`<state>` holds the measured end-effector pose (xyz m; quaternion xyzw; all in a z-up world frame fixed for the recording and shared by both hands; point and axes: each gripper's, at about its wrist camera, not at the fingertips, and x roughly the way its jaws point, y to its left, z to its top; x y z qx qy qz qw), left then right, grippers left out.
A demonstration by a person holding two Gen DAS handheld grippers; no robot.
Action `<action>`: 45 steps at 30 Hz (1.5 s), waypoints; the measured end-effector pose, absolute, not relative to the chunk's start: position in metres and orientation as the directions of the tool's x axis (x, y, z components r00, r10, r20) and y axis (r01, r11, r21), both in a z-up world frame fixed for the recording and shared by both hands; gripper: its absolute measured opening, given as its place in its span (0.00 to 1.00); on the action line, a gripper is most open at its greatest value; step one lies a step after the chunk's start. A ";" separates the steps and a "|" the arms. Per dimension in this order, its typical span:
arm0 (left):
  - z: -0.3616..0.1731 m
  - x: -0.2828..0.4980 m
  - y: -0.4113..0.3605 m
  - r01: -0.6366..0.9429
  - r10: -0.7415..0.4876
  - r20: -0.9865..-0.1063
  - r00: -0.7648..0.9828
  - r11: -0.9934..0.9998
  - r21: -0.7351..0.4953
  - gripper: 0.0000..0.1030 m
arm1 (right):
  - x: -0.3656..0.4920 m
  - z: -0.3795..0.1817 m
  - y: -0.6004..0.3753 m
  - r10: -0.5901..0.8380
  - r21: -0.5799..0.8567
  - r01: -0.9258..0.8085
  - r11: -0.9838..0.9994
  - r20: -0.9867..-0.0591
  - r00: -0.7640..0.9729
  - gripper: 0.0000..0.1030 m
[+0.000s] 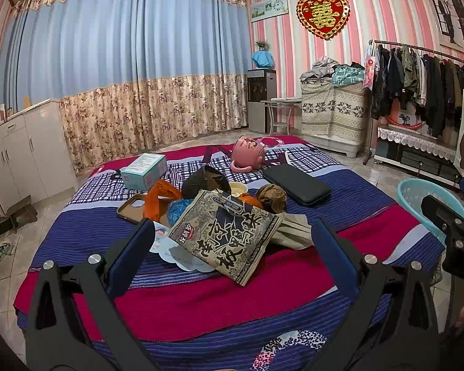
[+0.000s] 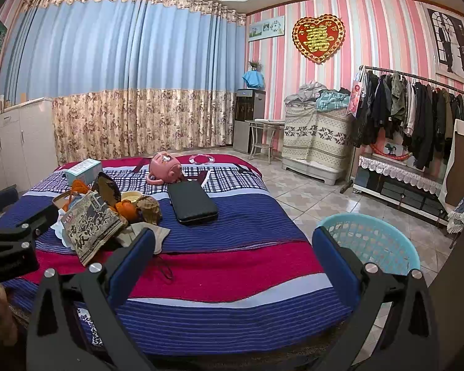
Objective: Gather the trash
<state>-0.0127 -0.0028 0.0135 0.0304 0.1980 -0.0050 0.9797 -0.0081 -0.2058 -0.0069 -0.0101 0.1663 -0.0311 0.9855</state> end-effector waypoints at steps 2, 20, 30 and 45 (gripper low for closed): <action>0.012 -0.012 -0.003 0.022 0.003 -0.388 0.921 0.998 0.059 0.95 | -0.008 -0.007 -0.205 -0.064 -0.031 0.058 0.998 -0.327 0.943 0.96; 0.013 -0.012 -0.003 0.023 0.002 -0.388 0.921 0.998 0.060 0.95 | -0.007 -0.008 -0.204 -0.064 -0.033 0.057 0.998 -0.329 0.942 0.96; 0.011 -0.012 -0.003 0.023 0.001 -0.391 0.920 0.998 0.058 0.95 | -0.007 -0.010 -0.201 -0.060 -0.025 0.055 0.998 -0.331 0.942 0.96; 0.012 -0.013 -0.003 0.022 0.002 -0.391 0.920 0.998 0.057 0.95 | -0.001 -0.025 -0.194 -0.061 -0.030 0.054 0.998 -0.333 0.941 0.96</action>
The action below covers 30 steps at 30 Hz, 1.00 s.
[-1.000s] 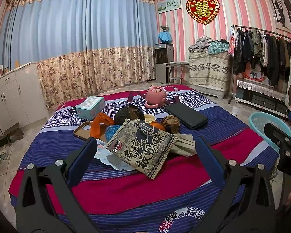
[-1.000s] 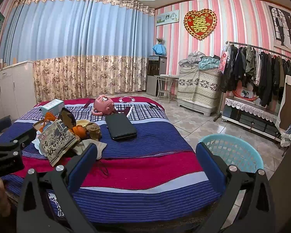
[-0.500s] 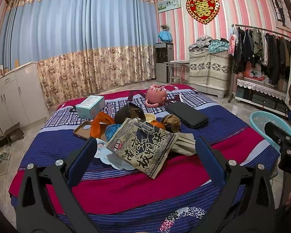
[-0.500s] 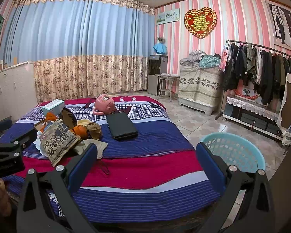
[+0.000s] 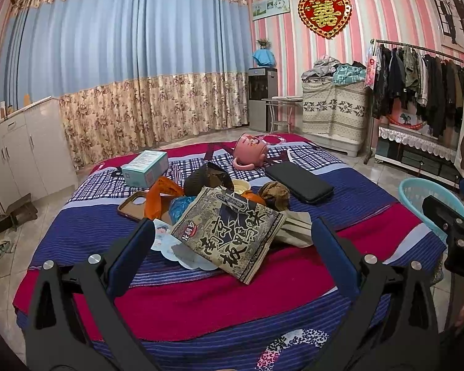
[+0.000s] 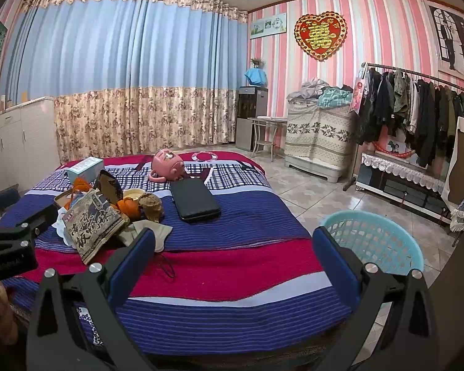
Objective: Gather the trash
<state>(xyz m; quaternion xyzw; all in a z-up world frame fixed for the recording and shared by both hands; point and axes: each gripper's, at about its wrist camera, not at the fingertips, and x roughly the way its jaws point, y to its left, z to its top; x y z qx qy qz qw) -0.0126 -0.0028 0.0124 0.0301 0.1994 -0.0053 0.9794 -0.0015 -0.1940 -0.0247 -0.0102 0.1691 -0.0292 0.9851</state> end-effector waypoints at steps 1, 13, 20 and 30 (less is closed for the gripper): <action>0.013 -0.013 -0.003 0.023 0.000 -0.391 0.920 0.998 0.055 0.95 | -0.001 -0.030 -0.190 -0.061 -0.030 0.054 0.998 -0.334 0.941 0.96; 0.014 -0.014 -0.003 0.025 -0.001 -0.393 0.920 0.998 0.057 0.95 | -0.001 -0.026 -0.193 -0.061 -0.031 0.054 0.998 -0.333 0.941 0.96; 0.013 -0.014 -0.002 0.027 -0.002 -0.392 0.920 0.998 0.058 0.95 | 0.000 -0.025 -0.194 -0.061 -0.031 0.054 0.998 -0.334 0.940 0.96; 0.011 -0.014 -0.002 0.018 0.008 -0.404 0.915 0.998 0.060 0.95 | -0.002 -0.024 -0.197 -0.054 -0.017 0.052 0.999 -0.333 0.941 0.96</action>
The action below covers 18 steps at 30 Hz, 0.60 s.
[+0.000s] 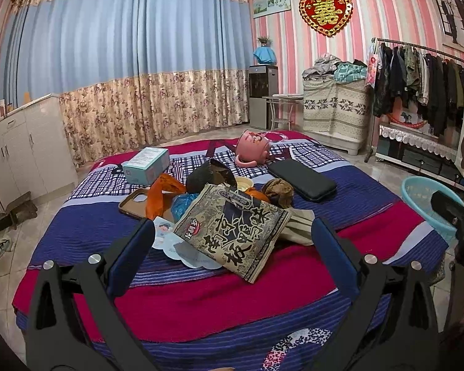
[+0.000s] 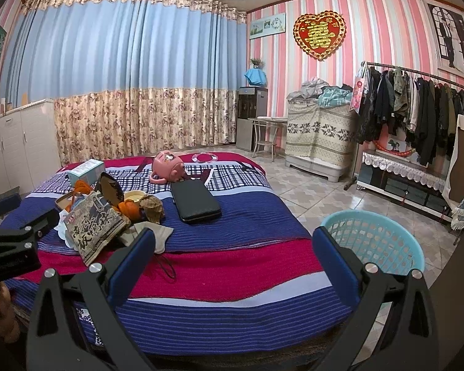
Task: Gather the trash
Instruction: 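Reach the left tool to the printed snack bag and grasp it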
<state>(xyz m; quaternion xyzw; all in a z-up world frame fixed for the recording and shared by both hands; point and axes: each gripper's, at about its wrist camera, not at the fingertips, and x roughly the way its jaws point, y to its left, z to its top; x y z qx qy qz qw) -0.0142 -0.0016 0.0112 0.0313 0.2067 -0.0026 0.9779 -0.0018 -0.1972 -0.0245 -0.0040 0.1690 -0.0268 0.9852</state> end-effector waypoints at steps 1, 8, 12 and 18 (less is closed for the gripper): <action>0.009 -0.013 -0.001 0.019 0.008 -0.407 0.914 0.998 0.063 0.95 | -0.002 -0.025 -0.198 -0.057 -0.013 0.055 0.998 -0.334 0.941 0.96; -0.012 0.006 0.006 0.021 0.013 -0.442 0.897 0.997 0.072 0.95 | -0.005 -0.018 -0.205 -0.068 -0.010 0.069 0.998 -0.339 0.938 0.96; -0.023 0.016 0.010 0.020 0.016 -0.472 0.882 0.997 0.071 0.95 | -0.004 -0.016 -0.207 -0.090 -0.023 0.088 0.996 -0.332 0.939 0.96; -0.036 0.033 0.018 0.018 0.015 -0.518 0.855 0.998 0.058 0.95 | 0.004 -0.020 -0.215 -0.097 0.005 0.105 0.994 -0.350 0.932 0.96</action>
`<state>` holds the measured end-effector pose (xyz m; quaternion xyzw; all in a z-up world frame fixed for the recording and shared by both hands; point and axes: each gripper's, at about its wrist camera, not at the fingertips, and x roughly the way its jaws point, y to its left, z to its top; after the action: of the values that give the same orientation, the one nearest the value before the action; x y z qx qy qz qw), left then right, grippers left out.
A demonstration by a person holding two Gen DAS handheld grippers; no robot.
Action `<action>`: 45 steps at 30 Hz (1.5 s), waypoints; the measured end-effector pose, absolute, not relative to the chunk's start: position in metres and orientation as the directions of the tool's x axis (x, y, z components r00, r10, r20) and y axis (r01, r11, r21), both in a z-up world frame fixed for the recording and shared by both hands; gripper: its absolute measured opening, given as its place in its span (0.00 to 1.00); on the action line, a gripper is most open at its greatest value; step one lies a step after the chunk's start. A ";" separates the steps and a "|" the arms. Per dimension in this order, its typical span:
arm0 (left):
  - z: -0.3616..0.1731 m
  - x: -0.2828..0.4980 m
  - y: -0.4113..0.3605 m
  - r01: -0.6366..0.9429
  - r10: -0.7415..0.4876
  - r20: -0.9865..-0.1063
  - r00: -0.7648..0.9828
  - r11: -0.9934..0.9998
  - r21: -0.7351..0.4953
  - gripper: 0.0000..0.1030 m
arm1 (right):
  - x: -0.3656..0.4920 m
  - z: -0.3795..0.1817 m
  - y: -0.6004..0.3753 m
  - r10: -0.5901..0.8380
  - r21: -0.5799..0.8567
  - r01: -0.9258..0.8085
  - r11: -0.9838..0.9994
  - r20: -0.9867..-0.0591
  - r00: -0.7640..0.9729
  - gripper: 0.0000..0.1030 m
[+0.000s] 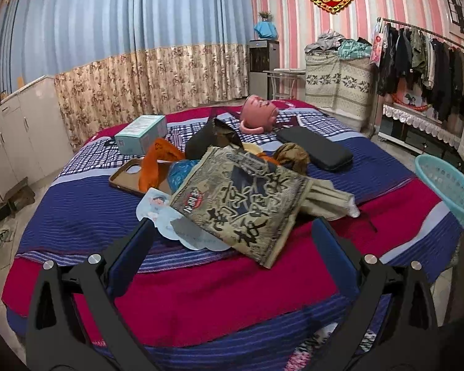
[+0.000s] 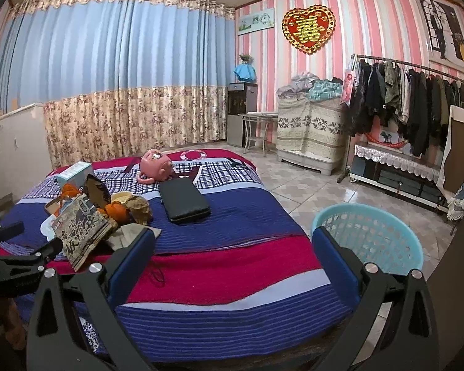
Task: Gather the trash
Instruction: 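Reach the left tool to the printed snack bag and grasp it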
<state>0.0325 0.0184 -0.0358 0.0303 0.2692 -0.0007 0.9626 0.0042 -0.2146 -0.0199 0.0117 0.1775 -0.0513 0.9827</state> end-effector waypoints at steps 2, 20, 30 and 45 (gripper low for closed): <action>-0.041 0.039 0.021 0.006 0.032 -0.529 0.848 0.998 0.069 0.95 | 0.006 -0.021 -0.215 -0.109 -0.008 0.114 0.993 -0.365 0.925 0.96; -0.061 0.112 0.055 -0.014 0.064 -0.639 0.767 0.996 0.084 0.77 | 0.015 -0.024 -0.219 -0.113 -0.016 0.118 0.993 -0.434 0.894 0.96; -0.070 0.118 0.054 0.062 -0.011 -0.680 0.733 0.997 0.052 0.18 | 0.020 -0.026 -0.213 -0.100 -0.029 0.097 0.995 -0.450 0.888 0.96; -0.011 0.088 0.077 0.067 -0.044 -0.556 0.830 0.998 0.021 0.01 | 0.035 -0.033 -0.193 -0.089 -0.086 0.054 0.995 -0.485 0.870 0.96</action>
<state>0.0883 0.0772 -0.0107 0.0201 0.2900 -0.0291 0.9564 0.0345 -0.1930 -0.0327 -0.0350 0.2522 -0.0372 0.9663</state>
